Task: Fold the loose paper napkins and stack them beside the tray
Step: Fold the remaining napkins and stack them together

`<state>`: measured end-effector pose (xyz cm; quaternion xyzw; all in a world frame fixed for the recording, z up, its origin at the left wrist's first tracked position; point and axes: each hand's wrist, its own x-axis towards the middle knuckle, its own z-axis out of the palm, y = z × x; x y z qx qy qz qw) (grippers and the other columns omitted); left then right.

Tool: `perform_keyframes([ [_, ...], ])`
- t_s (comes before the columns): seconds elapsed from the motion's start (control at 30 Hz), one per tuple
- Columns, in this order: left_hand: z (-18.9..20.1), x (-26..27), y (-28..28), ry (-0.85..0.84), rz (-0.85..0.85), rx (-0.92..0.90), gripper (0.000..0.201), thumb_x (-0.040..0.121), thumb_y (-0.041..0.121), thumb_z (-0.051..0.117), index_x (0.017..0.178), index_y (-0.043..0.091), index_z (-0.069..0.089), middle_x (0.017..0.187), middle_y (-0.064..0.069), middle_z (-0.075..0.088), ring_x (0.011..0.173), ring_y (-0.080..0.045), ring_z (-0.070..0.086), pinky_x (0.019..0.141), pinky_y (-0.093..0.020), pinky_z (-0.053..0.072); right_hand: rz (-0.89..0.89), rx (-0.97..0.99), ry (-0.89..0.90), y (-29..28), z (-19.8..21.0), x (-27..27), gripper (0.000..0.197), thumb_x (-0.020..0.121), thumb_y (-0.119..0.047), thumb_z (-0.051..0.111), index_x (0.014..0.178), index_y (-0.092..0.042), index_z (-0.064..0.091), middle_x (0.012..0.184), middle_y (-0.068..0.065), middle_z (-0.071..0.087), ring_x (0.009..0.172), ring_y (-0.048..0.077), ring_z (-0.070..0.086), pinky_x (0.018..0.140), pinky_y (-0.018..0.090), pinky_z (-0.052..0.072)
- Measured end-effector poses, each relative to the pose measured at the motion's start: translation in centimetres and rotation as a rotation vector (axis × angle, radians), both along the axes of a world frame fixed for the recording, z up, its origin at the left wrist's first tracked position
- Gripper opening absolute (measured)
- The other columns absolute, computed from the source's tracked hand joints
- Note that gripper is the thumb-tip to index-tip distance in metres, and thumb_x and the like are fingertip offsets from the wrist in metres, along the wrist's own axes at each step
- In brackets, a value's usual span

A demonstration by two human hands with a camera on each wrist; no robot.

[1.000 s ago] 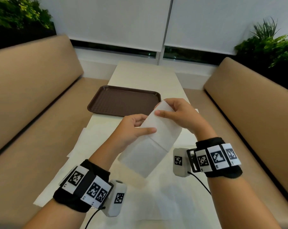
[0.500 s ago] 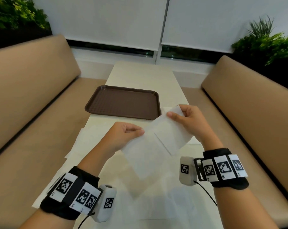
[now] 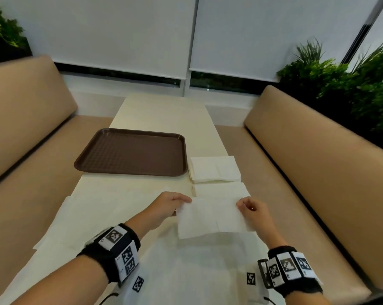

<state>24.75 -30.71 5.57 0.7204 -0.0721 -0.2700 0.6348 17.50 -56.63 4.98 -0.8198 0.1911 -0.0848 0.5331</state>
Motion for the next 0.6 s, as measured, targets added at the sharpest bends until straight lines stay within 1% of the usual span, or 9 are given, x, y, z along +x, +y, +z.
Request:
perform_keyframes([
  [0.07,-0.1,1.7,-2.7,0.028,0.008,-0.092,0.026,0.089,-0.007,0.053,0.103,0.012,0.066,0.115,-0.008,0.061,0.101,-0.022,0.061,0.084,-0.029,0.052,-0.031,-0.038,0.018,-1.7,0.5,1.9,0.023,0.092,-0.006,0.055,0.085,-0.022,0.069,0.079,-0.004,0.063,0.07,0.016,0.056,0.057,0.025,0.046],
  [0.13,-0.6,3.4,-5.2,0.001,0.051,-0.103,0.03,0.086,-0.01,0.057,0.105,0.012,0.064,0.116,-0.009,0.058,0.097,-0.022,0.06,0.085,-0.03,0.051,-0.003,-0.068,0.047,-3.3,1.1,3.9,0.024,0.089,-0.001,0.054,0.104,-0.017,0.065,0.087,0.003,0.063,0.074,0.02,0.059,0.062,0.029,0.051],
  [0.23,-2.0,5.3,-8.2,-0.148,0.156,0.092,0.03,0.085,-0.01,0.055,0.103,0.011,0.069,0.118,-0.01,0.062,0.103,-0.022,0.059,0.082,-0.024,0.046,0.016,-0.235,0.112,-5.3,0.6,6.8,0.035,0.085,0.005,0.053,0.116,-0.009,0.061,0.106,0.005,0.059,0.091,0.025,0.06,0.073,0.031,0.051],
  [0.33,-4.4,6.3,-9.7,-0.244,0.177,0.281,0.033,0.088,-0.009,0.05,0.113,0.005,0.067,0.125,-0.01,0.061,0.117,-0.023,0.055,0.087,-0.018,0.041,0.017,-0.424,0.151,-6.1,-1.1,8.8,0.03,0.086,0.007,0.051,0.111,0.0,0.066,0.111,0.009,0.058,0.102,0.028,0.058,0.086,0.037,0.05],
  [0.43,-6.3,6.7,-10.7,-0.323,0.116,0.426,0.035,0.092,-0.002,0.047,0.124,0.005,0.059,0.135,-0.011,0.054,0.124,-0.024,0.049,0.1,-0.021,0.036,0.057,-0.546,0.203,-6.6,-3.6,9.8,0.031,0.089,0.009,0.044,0.112,0.003,0.064,0.114,0.013,0.058,0.103,0.028,0.056,0.093,0.033,0.043],
  [0.5,-6.9,6.6,-11.4,-0.347,0.074,0.521,0.035,0.095,0.01,0.048,0.129,0.009,0.055,0.141,-0.01,0.047,0.131,-0.025,0.041,0.106,-0.025,0.032,0.114,-0.603,0.312,-7.1,-5.3,10.1,0.033,0.09,0.001,0.035,0.104,-0.006,0.064,0.11,0.016,0.058,0.099,0.029,0.057,0.092,0.032,0.044],
  [0.53,-7.0,6.3,-11.5,-0.354,0.047,0.598,0.036,0.096,0.018,0.048,0.131,0.013,0.054,0.143,-0.008,0.042,0.133,-0.025,0.036,0.106,-0.027,0.031,0.132,-0.609,0.383,-7.3,-6.1,10.1,0.037,0.088,-0.011,0.025,0.091,-0.017,0.061,0.11,0.014,0.057,0.099,0.027,0.056,0.094,0.031,0.042],
  [0.57,-6.7,6.0,-11.5,-0.37,0.005,0.692,0.037,0.097,0.025,0.046,0.132,0.018,0.052,0.146,-0.006,0.036,0.133,-0.025,0.03,0.106,-0.03,0.03,0.149,-0.647,0.452,-7.3,-6.4,10.0,0.038,0.084,-0.021,0.016,0.082,-0.025,0.054,0.116,0.014,0.054,0.106,0.026,0.053,0.098,0.031,0.039],
  [0.6,-6.3,5.6,-11.3,-0.397,-0.047,0.781,0.038,0.097,0.032,0.044,0.133,0.022,0.051,0.148,-0.005,0.029,0.134,-0.025,0.026,0.106,-0.033,0.029,0.146,-0.683,0.51,-6.9,-5.8,9.4,0.041,0.082,-0.026,0.011,0.083,-0.027,0.052,0.123,0.012,0.049,0.116,0.026,0.047,0.102,0.032,0.033],
])
